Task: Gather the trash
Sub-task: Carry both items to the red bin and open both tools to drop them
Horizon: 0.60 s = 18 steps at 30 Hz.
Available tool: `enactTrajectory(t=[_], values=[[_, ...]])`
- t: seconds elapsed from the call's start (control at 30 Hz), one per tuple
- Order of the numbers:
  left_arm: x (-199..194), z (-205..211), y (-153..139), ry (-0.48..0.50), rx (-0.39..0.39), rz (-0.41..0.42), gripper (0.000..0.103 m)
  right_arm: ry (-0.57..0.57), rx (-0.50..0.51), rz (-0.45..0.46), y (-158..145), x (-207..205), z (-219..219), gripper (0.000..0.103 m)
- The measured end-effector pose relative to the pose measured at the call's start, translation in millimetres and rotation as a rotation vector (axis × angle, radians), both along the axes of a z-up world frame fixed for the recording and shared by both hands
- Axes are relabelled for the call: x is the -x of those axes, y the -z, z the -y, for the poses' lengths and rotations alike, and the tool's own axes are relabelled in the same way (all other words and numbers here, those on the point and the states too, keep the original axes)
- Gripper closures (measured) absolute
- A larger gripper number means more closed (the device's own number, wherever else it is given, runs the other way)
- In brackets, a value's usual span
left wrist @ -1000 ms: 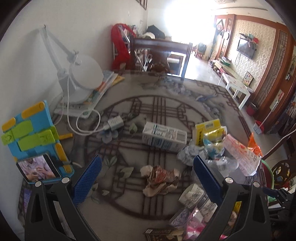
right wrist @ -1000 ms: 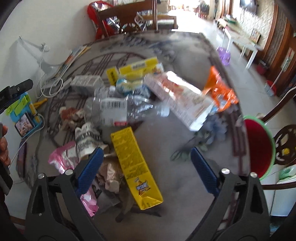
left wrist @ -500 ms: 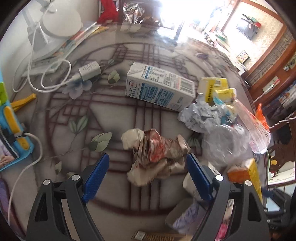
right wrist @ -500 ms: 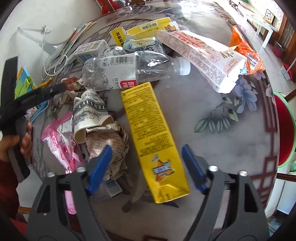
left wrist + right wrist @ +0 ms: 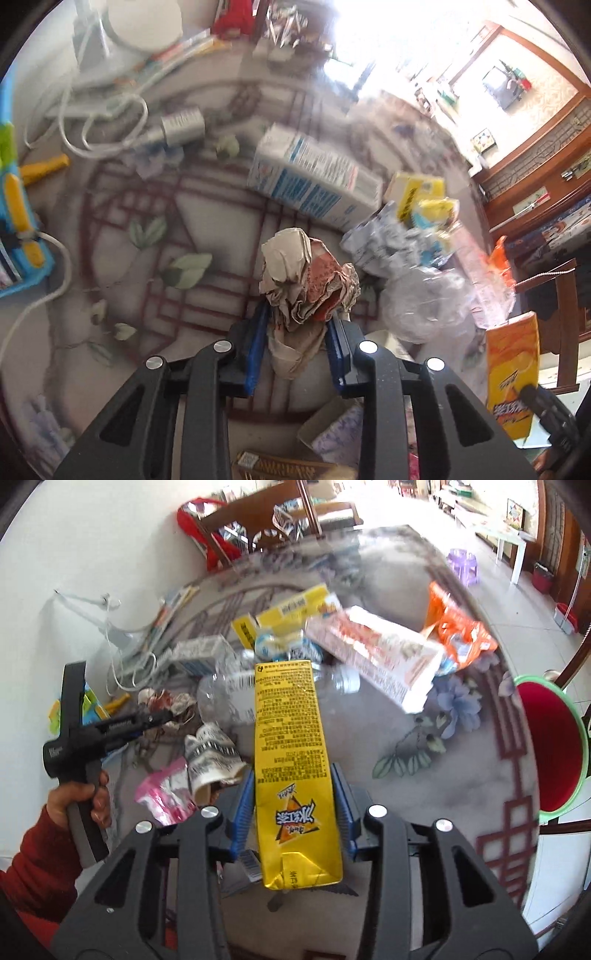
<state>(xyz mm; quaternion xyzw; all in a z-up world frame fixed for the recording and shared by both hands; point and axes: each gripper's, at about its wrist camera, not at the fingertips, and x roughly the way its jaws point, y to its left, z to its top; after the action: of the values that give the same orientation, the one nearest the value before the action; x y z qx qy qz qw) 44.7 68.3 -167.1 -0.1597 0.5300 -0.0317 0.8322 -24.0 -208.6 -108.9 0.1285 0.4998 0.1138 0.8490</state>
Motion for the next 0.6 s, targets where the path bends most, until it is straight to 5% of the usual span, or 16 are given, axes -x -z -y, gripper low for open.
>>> enactTrajectory(t=[0.27,0.4,0.6], values=[[9.4,28.0,-69.8,0.081,-0.072,0.195,0.076,0.277,0.100,0.056,-23.1,5.4,88.8,0.065],[7.9,63.6,-83.4,0.175,-0.049,0.219,0.076,0.429,0.157,-0.022,3.5,4.5,156.5,0.065],[3.3,142.1,-86.4,0.343,-0.029,0.217,0.076,0.495,0.222,-0.155,55.7,-9.4,213.1,0.065]])
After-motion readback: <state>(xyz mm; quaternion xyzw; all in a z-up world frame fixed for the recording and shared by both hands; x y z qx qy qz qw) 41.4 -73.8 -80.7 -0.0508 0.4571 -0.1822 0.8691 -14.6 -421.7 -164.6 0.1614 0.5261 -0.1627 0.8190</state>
